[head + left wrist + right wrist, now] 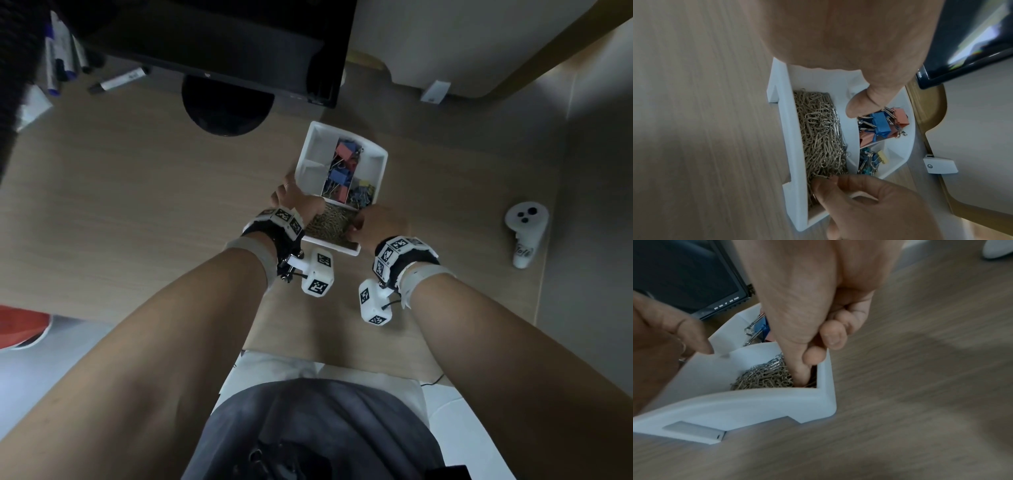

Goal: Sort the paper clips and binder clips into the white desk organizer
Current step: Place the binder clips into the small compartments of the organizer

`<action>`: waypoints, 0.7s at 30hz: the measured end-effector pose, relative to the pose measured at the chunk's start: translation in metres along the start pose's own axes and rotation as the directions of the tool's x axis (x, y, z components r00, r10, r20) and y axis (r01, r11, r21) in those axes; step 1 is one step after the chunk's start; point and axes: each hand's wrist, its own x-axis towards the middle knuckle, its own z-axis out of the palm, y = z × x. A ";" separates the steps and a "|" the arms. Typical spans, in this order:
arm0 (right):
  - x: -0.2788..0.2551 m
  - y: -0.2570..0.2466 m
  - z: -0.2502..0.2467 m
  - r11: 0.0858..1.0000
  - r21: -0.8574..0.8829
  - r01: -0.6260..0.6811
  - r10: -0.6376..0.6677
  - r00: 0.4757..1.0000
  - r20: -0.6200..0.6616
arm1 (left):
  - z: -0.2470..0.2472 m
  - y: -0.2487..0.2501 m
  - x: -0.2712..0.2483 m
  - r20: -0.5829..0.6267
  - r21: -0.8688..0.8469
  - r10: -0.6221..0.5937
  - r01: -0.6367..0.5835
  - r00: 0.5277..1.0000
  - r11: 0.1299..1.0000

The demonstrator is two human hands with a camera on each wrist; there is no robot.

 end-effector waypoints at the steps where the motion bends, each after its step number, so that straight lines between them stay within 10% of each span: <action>1: -0.001 0.002 -0.001 1.000 0.020 0.011 -0.011 1.000 -0.015 | 0.000 0.000 0.000 0.000 -0.004 0.004 -0.004 1.000 1.000; 21: -0.017 0.027 -0.021 0.878 0.427 0.217 -0.166 0.974 -0.153 | -0.001 0.002 0.000 0.016 0.041 -0.006 0.005 1.000 0.999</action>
